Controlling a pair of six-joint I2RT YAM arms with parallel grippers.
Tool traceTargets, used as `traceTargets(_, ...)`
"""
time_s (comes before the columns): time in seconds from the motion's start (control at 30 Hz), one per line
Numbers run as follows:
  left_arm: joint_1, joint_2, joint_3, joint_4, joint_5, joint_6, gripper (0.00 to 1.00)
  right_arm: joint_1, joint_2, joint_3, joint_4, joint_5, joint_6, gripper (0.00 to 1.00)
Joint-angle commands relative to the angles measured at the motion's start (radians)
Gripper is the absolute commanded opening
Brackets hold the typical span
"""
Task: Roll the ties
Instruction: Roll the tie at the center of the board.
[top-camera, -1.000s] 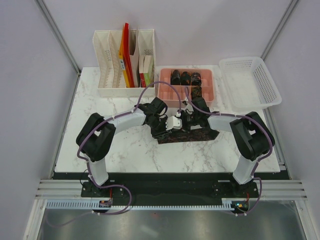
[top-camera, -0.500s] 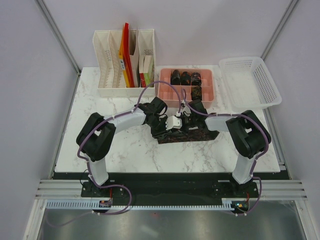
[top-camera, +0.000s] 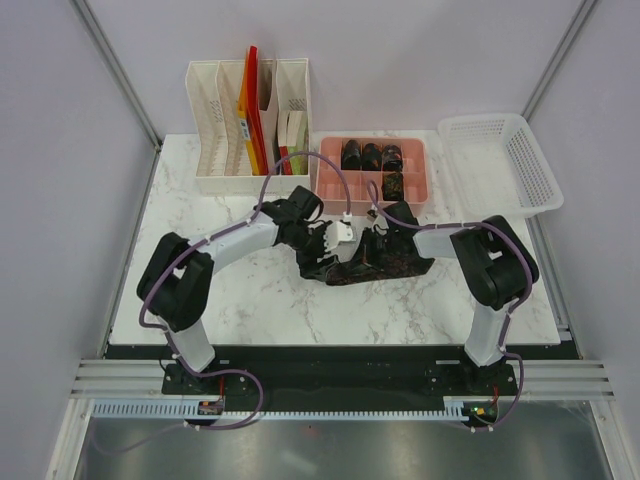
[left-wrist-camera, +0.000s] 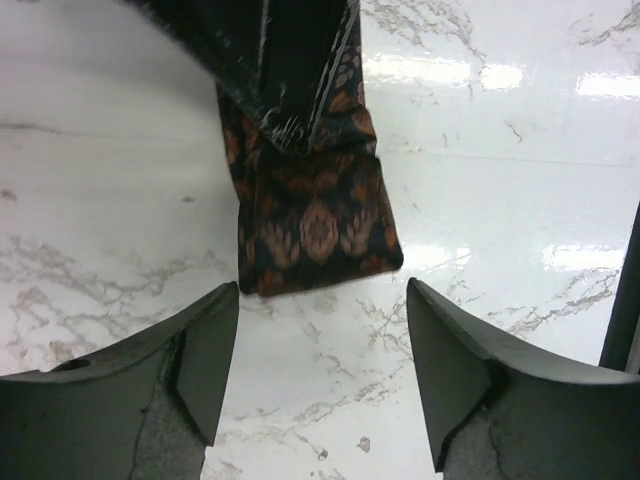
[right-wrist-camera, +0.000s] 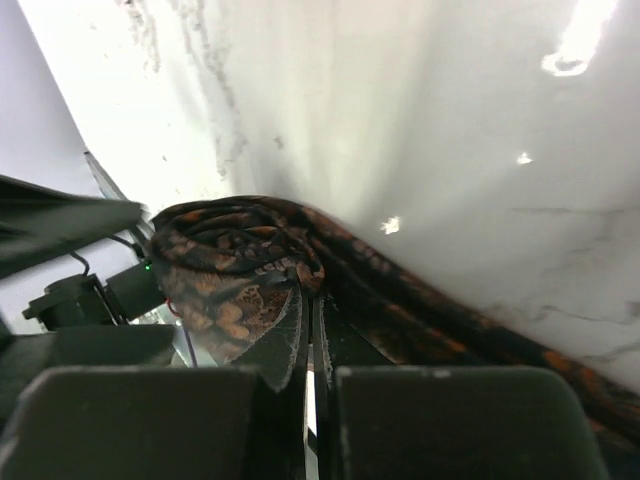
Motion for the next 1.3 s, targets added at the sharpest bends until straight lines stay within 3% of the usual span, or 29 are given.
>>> traceTargets(0.0,0.060,-0.078,-0.037,0.009,0.053,-0.015,0.77,-0.009,0.049,0.009,-0.074,0.113,-0.062,0.00)
traceTargets(0.27,0.057,-0.094,-0.131,0.151,0.068,-0.032,0.92,0.001,0.070,0.020,-0.071,0.128,-0.038,0.00)
traceTargets(0.67,0.034,-0.025,-0.123,0.248,0.054,-0.035,0.84,0.076,0.070,-0.015,0.052,0.133,0.082,0.00)
traceTargets(0.77,0.029,-0.031,-0.142,0.241,0.057,-0.012,0.91,0.084,0.078,-0.018,0.072,0.145,0.114,0.00)
traceTargets(0.87,0.029,-0.038,-0.157,0.228,0.059,0.011,0.92,0.090,0.080,-0.020,0.081,0.158,0.134,0.00)
traceTargets(1.0,0.027,-0.018,-0.134,0.150,0.074,0.052,0.73,0.098,0.070,-0.040,0.105,0.168,0.174,0.00)
traceTargets(1.13,0.029,-0.025,-0.120,0.076,0.068,0.104,0.43,0.103,0.046,-0.061,0.133,0.214,0.212,0.00)
traceTargets(1.27,0.015,-0.031,-0.059,0.035,0.021,0.065,0.40,0.133,0.047,-0.078,0.176,0.242,0.293,0.00)
